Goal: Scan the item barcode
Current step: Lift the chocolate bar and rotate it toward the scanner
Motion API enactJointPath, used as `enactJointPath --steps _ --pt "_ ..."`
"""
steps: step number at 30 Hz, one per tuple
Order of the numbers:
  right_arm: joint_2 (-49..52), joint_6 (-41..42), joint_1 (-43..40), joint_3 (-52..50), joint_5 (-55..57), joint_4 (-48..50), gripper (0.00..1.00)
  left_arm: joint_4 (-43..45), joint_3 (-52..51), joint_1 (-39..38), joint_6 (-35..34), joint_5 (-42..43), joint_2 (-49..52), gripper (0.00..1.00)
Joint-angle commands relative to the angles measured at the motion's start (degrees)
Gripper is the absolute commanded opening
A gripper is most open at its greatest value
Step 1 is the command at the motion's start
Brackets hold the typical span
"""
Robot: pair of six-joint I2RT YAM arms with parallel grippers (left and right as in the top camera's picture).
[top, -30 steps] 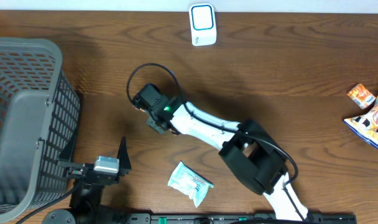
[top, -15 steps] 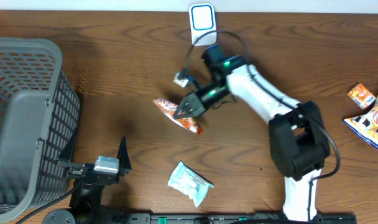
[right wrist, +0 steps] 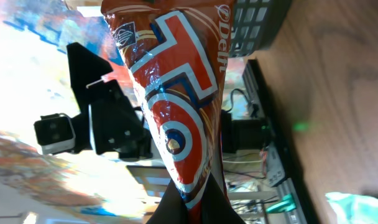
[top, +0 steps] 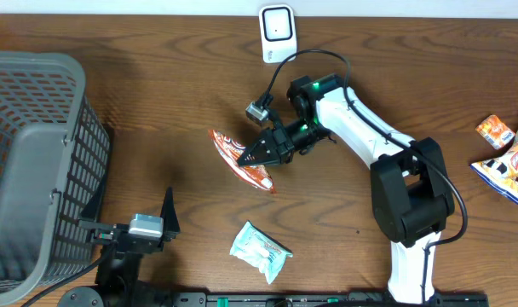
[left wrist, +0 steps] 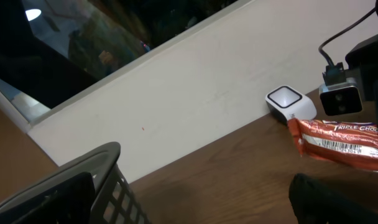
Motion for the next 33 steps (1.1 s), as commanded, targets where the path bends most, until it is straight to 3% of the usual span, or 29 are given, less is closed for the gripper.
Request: enactJointPath --steps 1,12,25,28,29,33 --pt "-0.2 -1.1 1.2 -0.2 -3.1 -2.0 0.01 0.3 0.2 -0.3 0.3 -0.7 -0.3 1.00" --pt "-0.2 -5.5 1.4 -0.2 -3.1 -8.1 0.01 0.3 0.2 -0.3 0.3 -0.7 -0.3 1.00" --pt "-0.2 -6.9 1.2 -0.2 -1.8 -8.2 0.01 0.3 0.2 -0.3 0.3 -0.7 -0.3 1.00" --pt "-0.2 -13.3 1.0 -0.2 10.5 -4.0 0.01 0.3 0.2 -0.3 0.3 -0.7 -0.3 1.00" --pt "-0.2 -11.6 0.8 -0.2 17.2 -1.3 0.01 0.3 0.2 -0.3 0.3 -0.7 -0.3 1.00" --pt "-0.2 -3.1 -0.5 -0.2 24.6 5.6 0.02 0.3 0.2 -0.3 0.3 -0.7 -0.3 1.00"
